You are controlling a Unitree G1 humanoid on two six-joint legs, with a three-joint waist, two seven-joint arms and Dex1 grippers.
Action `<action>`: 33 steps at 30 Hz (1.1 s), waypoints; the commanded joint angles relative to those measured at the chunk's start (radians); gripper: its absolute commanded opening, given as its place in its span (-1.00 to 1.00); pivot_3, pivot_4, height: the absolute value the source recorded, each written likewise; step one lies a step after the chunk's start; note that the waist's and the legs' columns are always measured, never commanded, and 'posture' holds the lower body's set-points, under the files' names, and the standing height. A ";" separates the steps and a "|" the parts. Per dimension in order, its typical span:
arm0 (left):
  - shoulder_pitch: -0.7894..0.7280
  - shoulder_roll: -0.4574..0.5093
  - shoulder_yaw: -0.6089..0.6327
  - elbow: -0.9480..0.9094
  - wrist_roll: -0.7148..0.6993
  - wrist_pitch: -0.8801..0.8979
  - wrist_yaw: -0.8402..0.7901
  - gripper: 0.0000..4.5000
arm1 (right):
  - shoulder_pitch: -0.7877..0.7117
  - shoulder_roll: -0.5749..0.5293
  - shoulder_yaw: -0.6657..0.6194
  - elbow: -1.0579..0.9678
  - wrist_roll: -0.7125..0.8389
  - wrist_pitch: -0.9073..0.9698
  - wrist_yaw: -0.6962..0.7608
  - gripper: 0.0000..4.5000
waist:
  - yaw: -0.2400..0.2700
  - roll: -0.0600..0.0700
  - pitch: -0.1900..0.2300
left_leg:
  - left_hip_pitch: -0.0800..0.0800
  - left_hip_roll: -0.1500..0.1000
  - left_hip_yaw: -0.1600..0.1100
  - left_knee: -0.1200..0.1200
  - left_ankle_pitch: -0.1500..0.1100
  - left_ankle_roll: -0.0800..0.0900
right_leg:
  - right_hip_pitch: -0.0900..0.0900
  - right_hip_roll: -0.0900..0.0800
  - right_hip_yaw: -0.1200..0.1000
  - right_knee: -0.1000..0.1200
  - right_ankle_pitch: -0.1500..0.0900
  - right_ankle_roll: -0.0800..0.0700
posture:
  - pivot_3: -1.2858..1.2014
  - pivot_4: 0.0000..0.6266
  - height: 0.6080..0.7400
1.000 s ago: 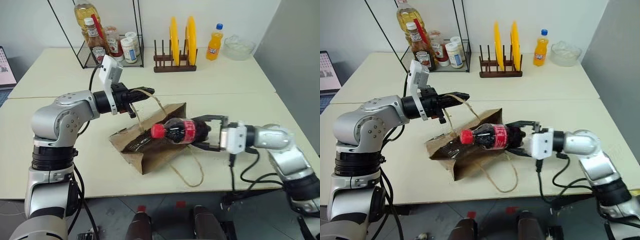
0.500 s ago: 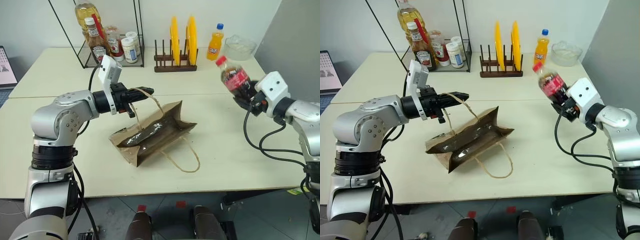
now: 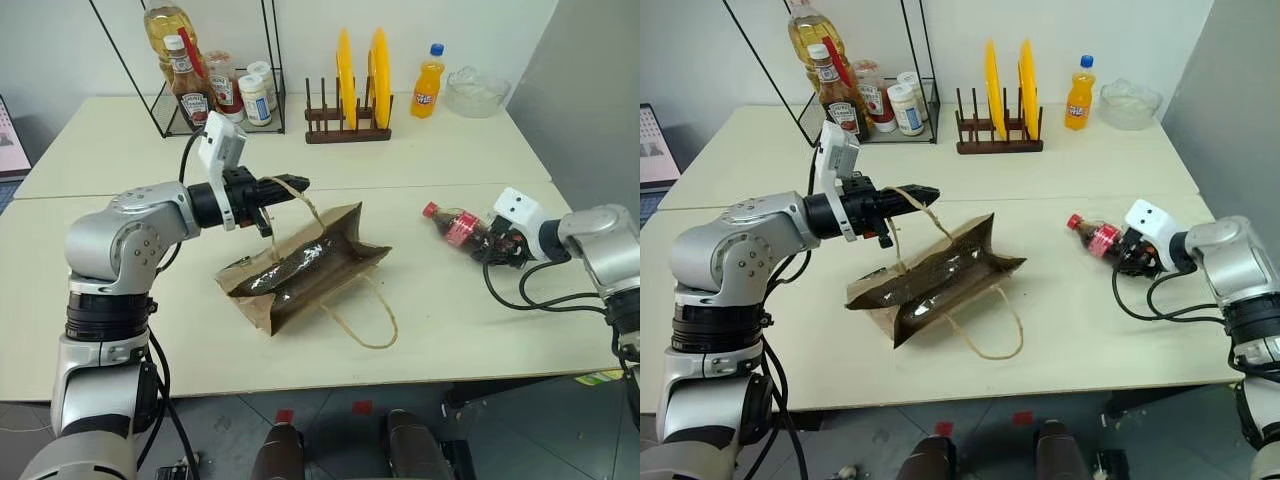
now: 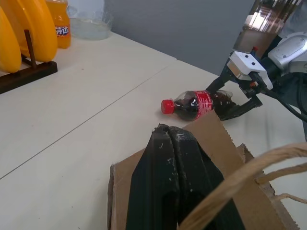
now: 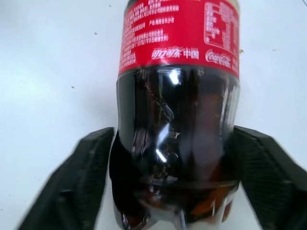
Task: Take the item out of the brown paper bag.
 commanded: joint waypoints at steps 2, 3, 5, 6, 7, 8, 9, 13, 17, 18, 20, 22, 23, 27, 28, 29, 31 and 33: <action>0.007 0.018 0.047 -0.046 -0.008 -0.006 0.019 -1.00 | -0.015 -0.005 -0.062 -0.060 0.024 -0.009 0.011 0.99 | 0.000 0.000 0.000 | 0.000 0.000 0.000 0.000 0.000 0.000 | 0.000 0.000 0.000 0.000 0.000 0.000 | 0.03 -0.52 1.00; 0.014 0.019 0.054 -0.036 0.003 -0.018 0.028 -1.00 | -0.002 -0.004 -0.091 -0.109 0.046 -0.002 0.003 0.99 | 0.000 0.000 0.000 | 0.000 0.000 0.000 0.000 0.000 0.000 | 0.000 0.000 0.000 0.000 0.000 0.000 | 0.03 -0.52 1.00; 0.023 0.019 0.064 -0.015 0.018 -0.035 0.043 -1.00 | 0.017 -0.001 -0.130 -0.183 0.076 0.024 -0.011 0.99 | -0.001 0.000 0.000 | 0.000 0.000 0.000 0.000 0.000 0.000 | 0.000 0.000 0.000 0.000 0.000 0.000 | 0.03 -0.52 1.00; 0.026 0.020 0.067 0.005 0.033 -0.048 0.051 -1.00 | 0.029 0.009 -0.157 -0.239 0.098 0.051 -0.026 0.99 | -0.001 0.000 0.000 | 0.000 0.000 0.000 0.000 0.000 0.000 | 0.000 0.000 0.000 0.000 0.000 0.000 | 0.03 -0.52 1.00; 0.030 0.020 0.070 0.024 0.044 -0.059 0.057 -1.00 | 0.043 0.021 -0.185 -0.311 0.131 0.103 -0.038 0.99 | -0.001 0.000 0.000 | 0.000 0.000 0.000 0.000 0.000 0.000 | 0.000 0.000 0.000 0.001 0.000 0.000 | 0.03 -0.52 1.00; 0.032 0.019 0.077 0.048 0.054 -0.070 0.066 -1.00 | 0.061 0.037 -0.213 -0.391 0.164 0.163 -0.054 0.99 | 0.000 0.000 0.000 | 0.000 0.000 0.000 0.000 0.000 0.000 | 0.000 0.000 0.000 0.001 0.000 0.000 | 0.03 -0.52 1.00; 0.034 0.018 0.081 0.066 0.061 -0.079 0.073 -1.00 | 0.081 0.051 -0.233 -0.460 0.190 0.218 -0.070 0.99 | 0.000 0.000 0.000 | 0.000 0.000 -0.001 0.000 0.000 0.000 | 0.000 0.000 0.000 0.001 0.000 0.000 | 0.03 -0.52 1.00; 0.059 0.021 0.067 0.100 0.088 -0.119 0.059 -0.75 | 0.163 0.123 -0.280 -0.628 0.240 0.348 -0.169 1.00 | 0.003 0.000 0.000 | 0.000 0.000 -0.001 0.001 0.000 0.000 | 0.000 0.000 0.000 0.001 0.000 0.000 | 0.03 -0.52 1.00; 0.070 0.023 0.078 0.119 0.097 -0.127 0.061 -0.21 | 0.222 0.208 -0.328 -0.702 0.266 0.404 -0.285 1.00 | 0.004 0.000 0.000 | 0.000 0.000 -0.001 0.001 0.000 0.000 | 0.000 0.000 -0.001 0.001 0.000 0.000 | 0.03 -0.52 1.00; 0.069 0.025 0.082 0.118 0.094 -0.122 0.062 -0.08 | 0.229 0.225 -0.338 -0.714 0.272 0.415 -0.311 1.00 | 0.004 0.000 0.000 | 0.000 0.000 -0.001 0.001 0.000 0.000 | 0.000 0.000 -0.001 0.002 0.000 0.000 | 0.03 -0.52 1.00; 0.073 0.034 0.095 0.103 0.081 -0.107 0.060 0.21 | 0.276 0.247 -0.329 -0.748 0.270 0.411 -0.345 1.00 | 0.004 0.000 0.000 | -0.001 0.000 -0.001 0.001 0.000 0.000 | 0.000 0.000 -0.001 0.002 0.000 0.000 | 0.03 -0.52 1.00; 0.082 0.046 0.114 0.088 0.069 -0.093 0.061 0.49 | 0.335 0.262 -0.318 -0.787 0.272 0.402 -0.366 1.00 | 0.005 0.000 0.000 | -0.001 0.000 -0.002 0.000 0.000 0.000 | 0.000 0.000 -0.001 0.002 0.000 0.000 | 0.03 -0.52 1.00; 0.088 0.055 0.124 0.078 0.064 -0.087 0.064 0.64 | 0.358 0.268 -0.318 -0.802 0.276 0.401 -0.376 1.00 | 0.004 0.000 0.000 | -0.001 0.000 -0.002 0.000 0.000 0.000 | 0.000 0.000 -0.001 0.001 0.000 0.000 | 0.03 -0.52 1.00; 0.117 0.089 0.178 0.020 0.040 -0.045 0.093 0.99 | 0.405 0.294 -0.338 -0.835 0.298 0.411 -0.409 1.00 | 0.001 0.000 0.000 | 0.000 0.000 -0.001 0.001 0.000 0.000 | 0.000 0.000 -0.001 0.002 0.000 0.000 | 0.03 -0.52 1.00; 0.132 0.099 0.195 -0.003 0.037 -0.035 0.105 0.99 | 0.416 0.302 -0.343 -0.841 0.304 0.413 -0.419 1.00 | 0.000 0.000 0.000 | 0.000 0.000 -0.001 0.001 0.000 0.001 | 0.000 0.000 -0.001 0.002 0.000 0.000 | 0.03 -0.52 1.00; 0.153 0.110 0.216 -0.033 0.028 -0.017 0.116 0.99 | 0.429 0.313 -0.349 -0.850 0.310 0.413 -0.432 1.00 | -0.002 0.000 0.000 | 0.000 0.000 -0.001 0.001 -0.001 0.001 | 0.000 0.000 -0.001 0.003 0.000 0.000 | 0.03 -0.52 1.00; 0.198 0.128 0.262 -0.098 -0.005 0.025 0.131 0.99 | 0.454 0.335 -0.355 -0.873 0.325 0.414 -0.455 1.00 | -0.002 0.000 0.000 | 0.001 0.000 -0.001 0.000 -0.001 0.001 | 0.000 0.000 -0.001 0.003 0.000 0.000 | 0.03 -0.52 1.00; 0.252 0.144 0.317 -0.167 -0.051 0.071 0.144 0.99 | 0.486 0.358 -0.356 -0.905 0.336 0.412 -0.477 1.00 | -0.001 0.000 0.000 | 0.001 0.000 -0.001 0.000 -0.001 0.001 | 0.000 0.000 0.000 0.003 0.000 0.000 | 0.03 -0.52 1.00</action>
